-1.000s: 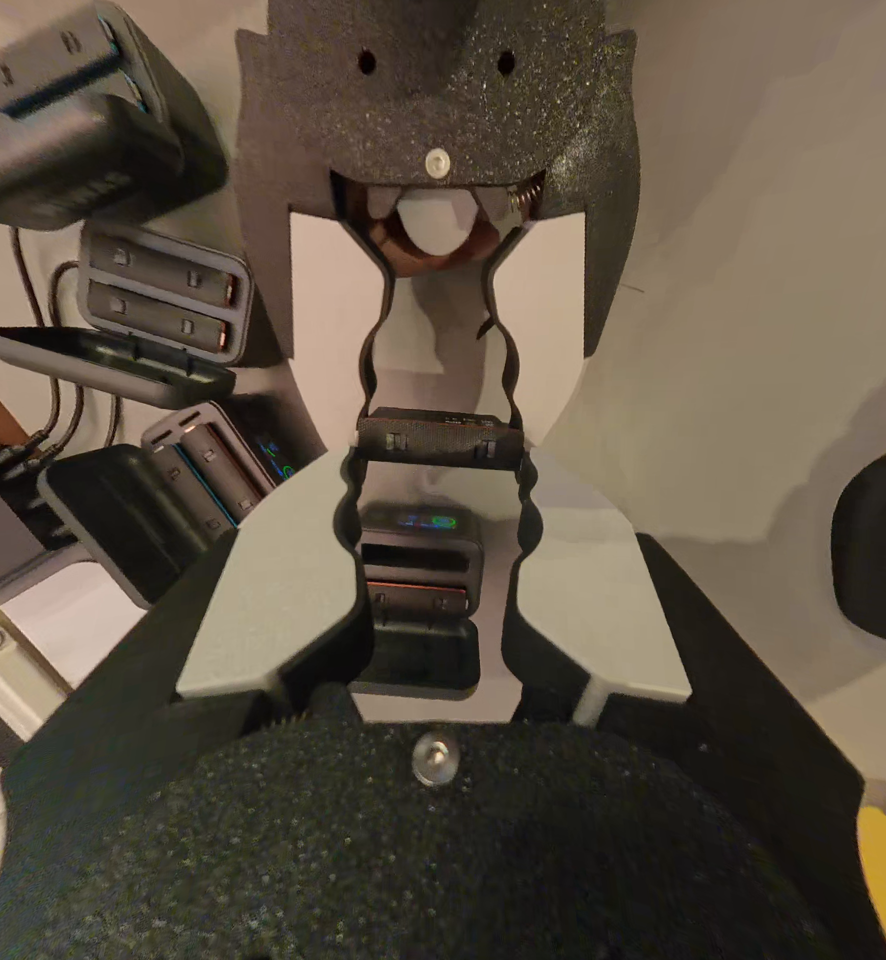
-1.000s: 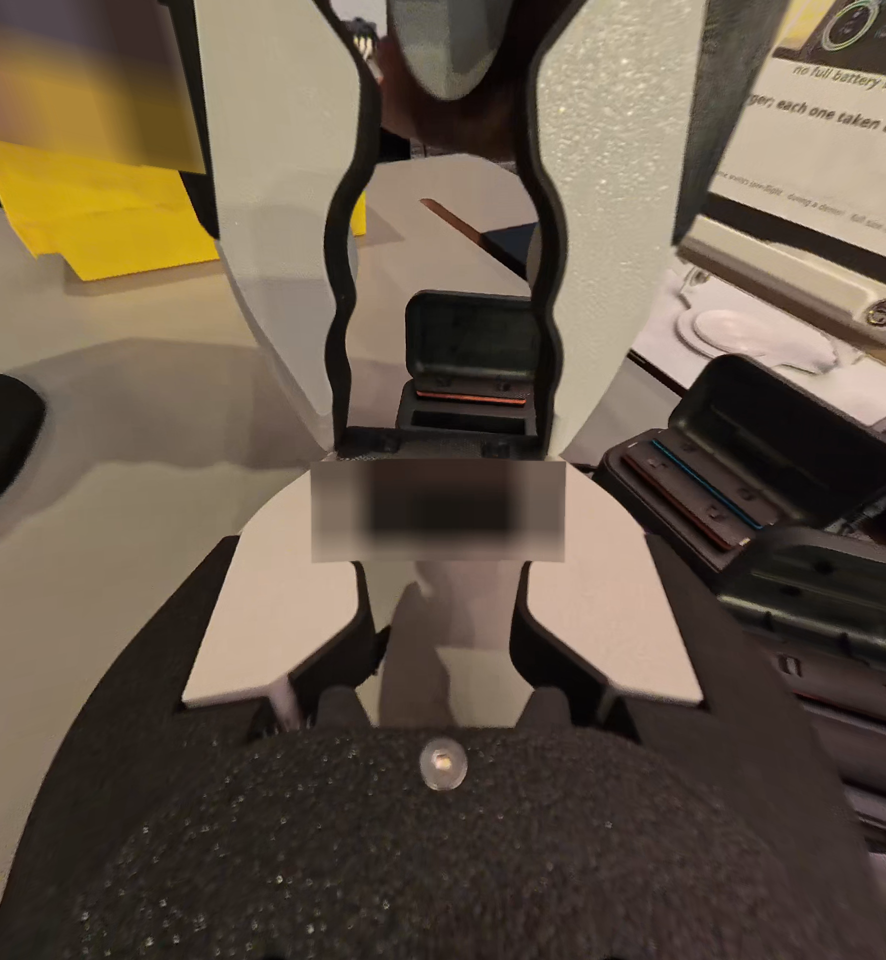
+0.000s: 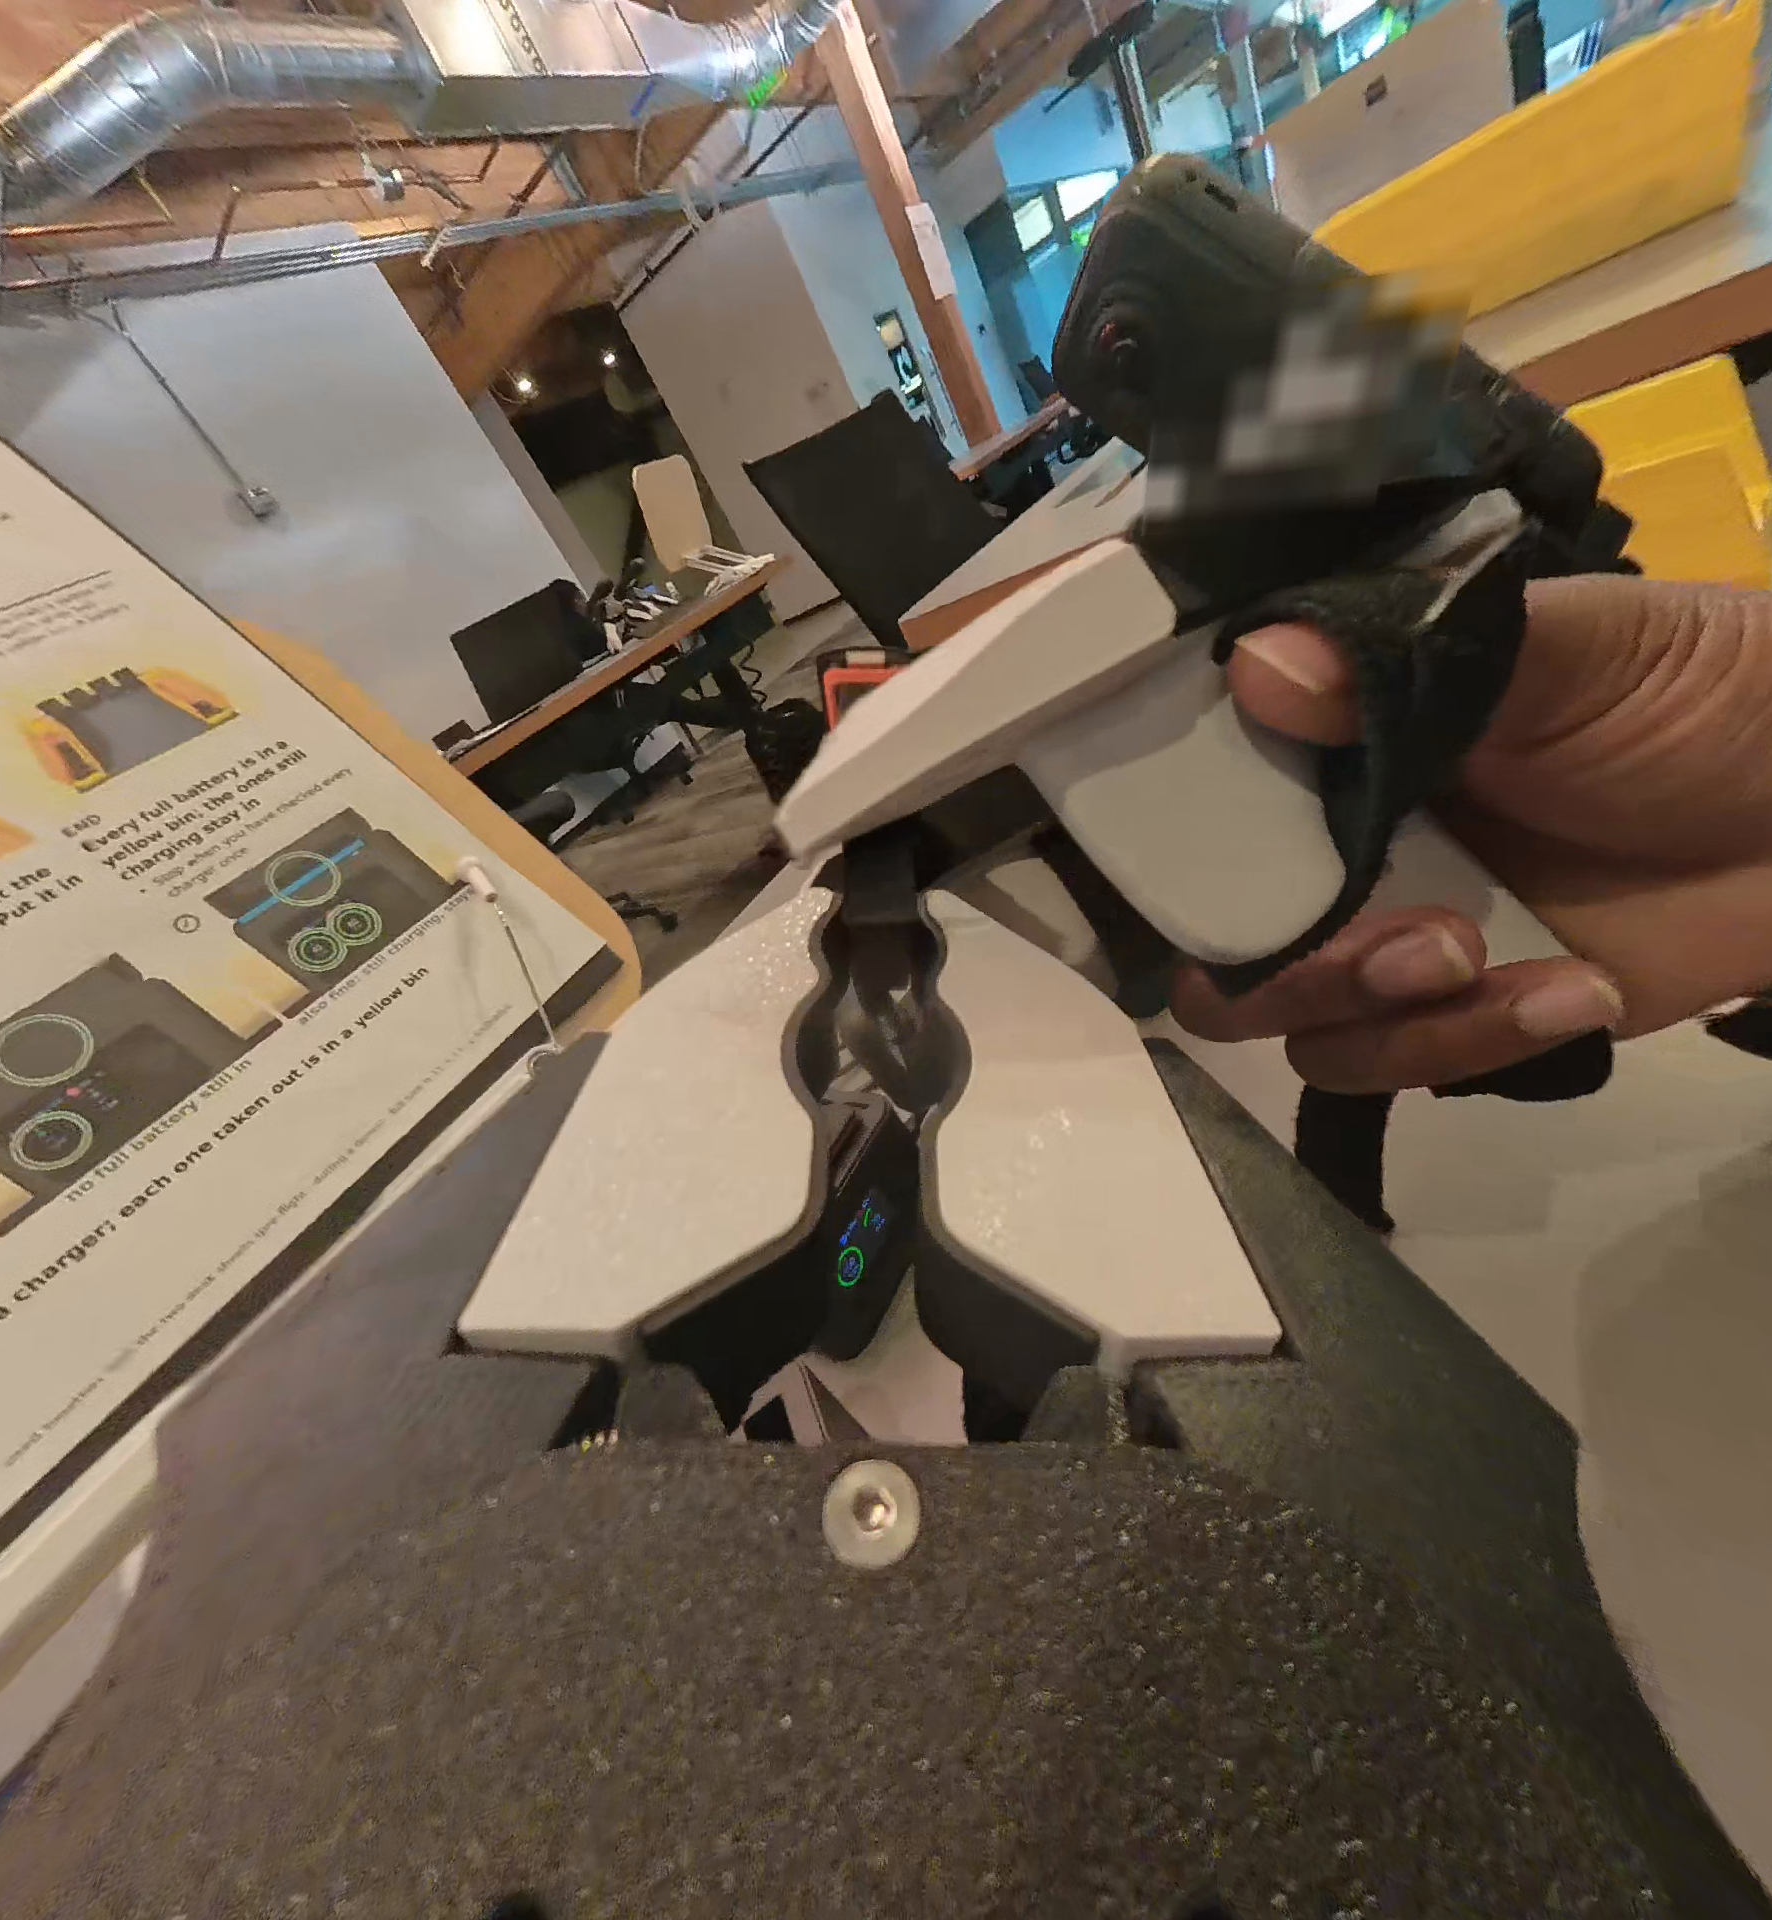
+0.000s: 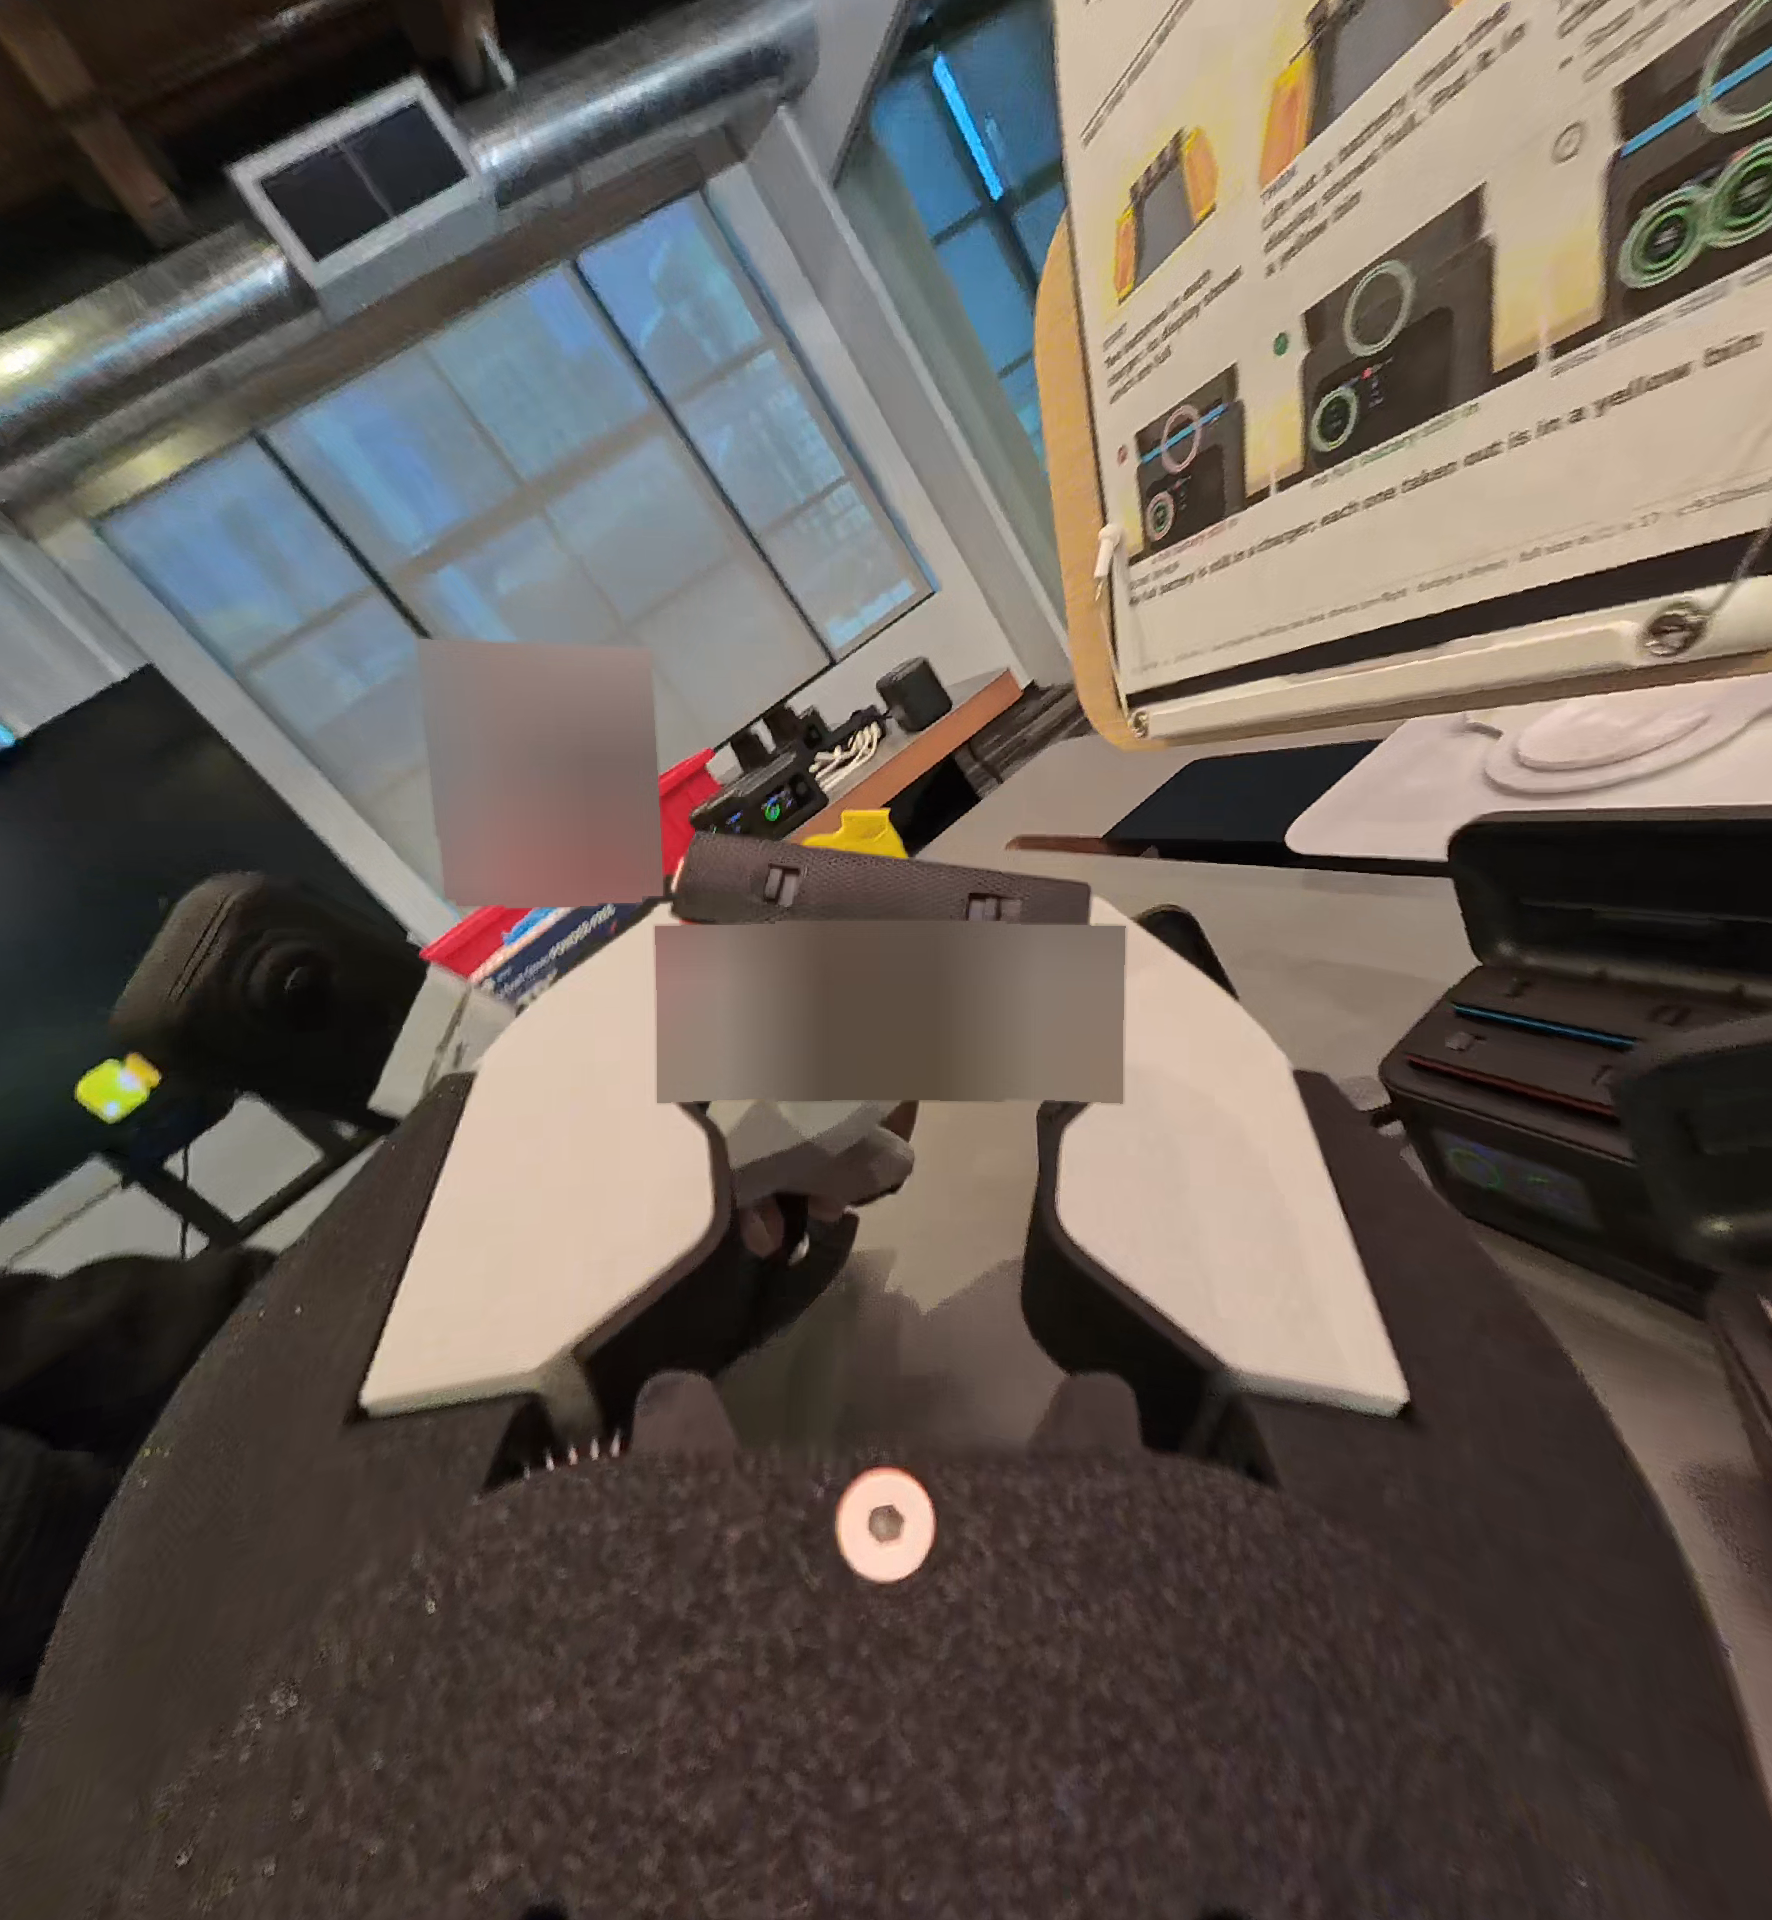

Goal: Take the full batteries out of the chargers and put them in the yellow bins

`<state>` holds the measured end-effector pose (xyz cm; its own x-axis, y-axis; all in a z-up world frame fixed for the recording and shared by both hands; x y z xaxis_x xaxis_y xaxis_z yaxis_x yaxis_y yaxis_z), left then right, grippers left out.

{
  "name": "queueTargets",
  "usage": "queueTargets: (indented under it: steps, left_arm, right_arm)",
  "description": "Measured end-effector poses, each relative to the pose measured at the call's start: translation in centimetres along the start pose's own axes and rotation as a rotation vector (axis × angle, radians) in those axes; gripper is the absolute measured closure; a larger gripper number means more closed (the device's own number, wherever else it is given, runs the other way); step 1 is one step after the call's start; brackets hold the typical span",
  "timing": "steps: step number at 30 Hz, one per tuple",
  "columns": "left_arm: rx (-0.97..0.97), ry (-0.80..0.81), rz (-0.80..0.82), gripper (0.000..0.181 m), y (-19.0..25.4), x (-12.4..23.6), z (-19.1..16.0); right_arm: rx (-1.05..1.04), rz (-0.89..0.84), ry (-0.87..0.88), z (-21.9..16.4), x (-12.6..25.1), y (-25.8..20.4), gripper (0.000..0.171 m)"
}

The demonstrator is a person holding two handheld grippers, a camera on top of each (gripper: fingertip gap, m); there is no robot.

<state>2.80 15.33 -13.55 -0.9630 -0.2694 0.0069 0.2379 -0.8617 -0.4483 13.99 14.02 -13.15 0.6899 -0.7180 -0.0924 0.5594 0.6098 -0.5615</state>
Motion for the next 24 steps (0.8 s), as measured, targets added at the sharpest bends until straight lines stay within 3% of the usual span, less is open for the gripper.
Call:
queueTargets:
  steps: [5,9,16,20,24]
  left_arm:
    - [0.123,0.051,-0.084,0.171,-0.5,0.7,-0.5]
    - [0.191,0.080,-0.210,0.170,-0.1,0.9,-0.9]
    - [0.268,0.114,-0.418,0.170,1.7,0.8,-0.5]
    - [0.278,0.135,-0.485,0.170,2.7,0.8,0.0]
    - [0.278,0.161,-0.496,0.170,3.0,1.0,0.7]
  right_arm:
    - [0.161,0.091,-0.163,0.4,0.1,-0.2,0.096]
    - [0.507,0.047,-0.310,1.0,1.0,-0.8,0.096]
    - [0.959,0.068,-0.538,1.7,3.6,-3.2,0.128]
    - [1.063,0.096,-0.653,1.8,4.4,-4.4,0.152]
    - [1.112,0.109,-0.704,2.2,4.8,-5.7,0.155]
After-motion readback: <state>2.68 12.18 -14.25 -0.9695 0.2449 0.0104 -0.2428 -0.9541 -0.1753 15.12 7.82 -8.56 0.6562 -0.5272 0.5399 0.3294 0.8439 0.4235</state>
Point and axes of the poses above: each gripper's, where its closed fingertips meet, x back along the fingers, z out of its top, y = z × x across the jaws, the point moved 8 cm from there along x, back along the fingers, and after that the axes turned 5 degrees about -z, right-handed, at the moved point
